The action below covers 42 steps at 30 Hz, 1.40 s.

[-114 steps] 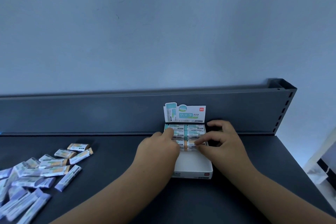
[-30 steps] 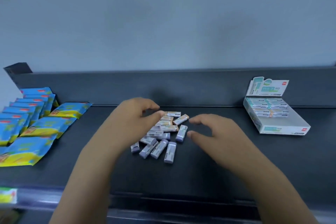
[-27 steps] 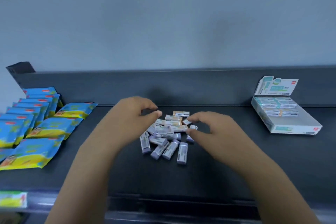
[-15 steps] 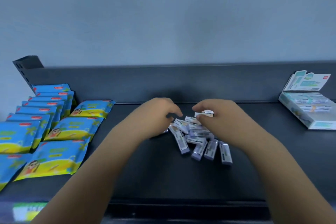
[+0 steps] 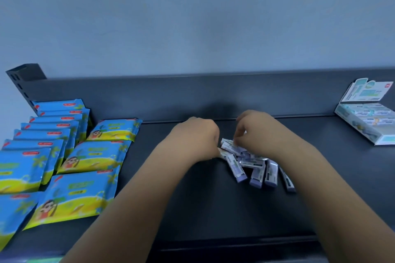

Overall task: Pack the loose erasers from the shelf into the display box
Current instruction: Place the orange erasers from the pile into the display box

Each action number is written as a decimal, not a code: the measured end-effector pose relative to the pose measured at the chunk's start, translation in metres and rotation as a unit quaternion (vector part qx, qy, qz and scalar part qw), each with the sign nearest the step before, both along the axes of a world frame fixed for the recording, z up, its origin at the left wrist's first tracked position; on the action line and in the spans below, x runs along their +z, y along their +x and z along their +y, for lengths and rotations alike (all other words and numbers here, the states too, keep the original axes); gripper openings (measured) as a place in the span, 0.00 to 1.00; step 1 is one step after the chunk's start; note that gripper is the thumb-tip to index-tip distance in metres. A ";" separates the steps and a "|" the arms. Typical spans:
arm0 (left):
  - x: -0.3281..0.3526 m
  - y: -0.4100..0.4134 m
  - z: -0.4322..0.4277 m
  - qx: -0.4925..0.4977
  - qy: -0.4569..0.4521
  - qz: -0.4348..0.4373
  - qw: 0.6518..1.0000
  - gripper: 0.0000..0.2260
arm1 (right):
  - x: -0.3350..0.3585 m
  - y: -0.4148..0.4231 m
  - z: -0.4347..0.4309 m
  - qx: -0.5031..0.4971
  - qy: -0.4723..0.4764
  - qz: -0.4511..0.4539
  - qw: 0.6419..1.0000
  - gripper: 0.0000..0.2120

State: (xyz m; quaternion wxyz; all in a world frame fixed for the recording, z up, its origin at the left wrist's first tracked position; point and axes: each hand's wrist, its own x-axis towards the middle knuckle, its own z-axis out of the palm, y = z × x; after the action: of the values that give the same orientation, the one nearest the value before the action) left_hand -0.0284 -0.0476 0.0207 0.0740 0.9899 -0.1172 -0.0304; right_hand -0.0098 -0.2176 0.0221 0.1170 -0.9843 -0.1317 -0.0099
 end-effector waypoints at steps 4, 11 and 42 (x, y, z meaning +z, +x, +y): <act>0.004 -0.001 0.003 0.027 0.064 -0.051 0.996 0.05 | 0.000 0.005 0.009 -0.006 -0.025 0.012 1.000 0.04; -0.004 -0.002 0.002 -0.020 -0.016 0.004 1.000 0.08 | -0.001 0.010 0.018 -0.016 -0.041 0.010 0.999 0.05; -0.003 -0.066 0.033 0.029 -0.211 -0.315 0.925 0.07 | 0.021 -0.047 0.015 -0.086 0.547 0.094 0.827 0.06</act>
State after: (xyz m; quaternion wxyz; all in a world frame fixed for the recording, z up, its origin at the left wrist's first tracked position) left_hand -0.0948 -0.0143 0.0182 0.2412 0.9130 -0.1098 0.3102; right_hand -0.0564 -0.2026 0.0427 0.6467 -0.7627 -0.0083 0.0021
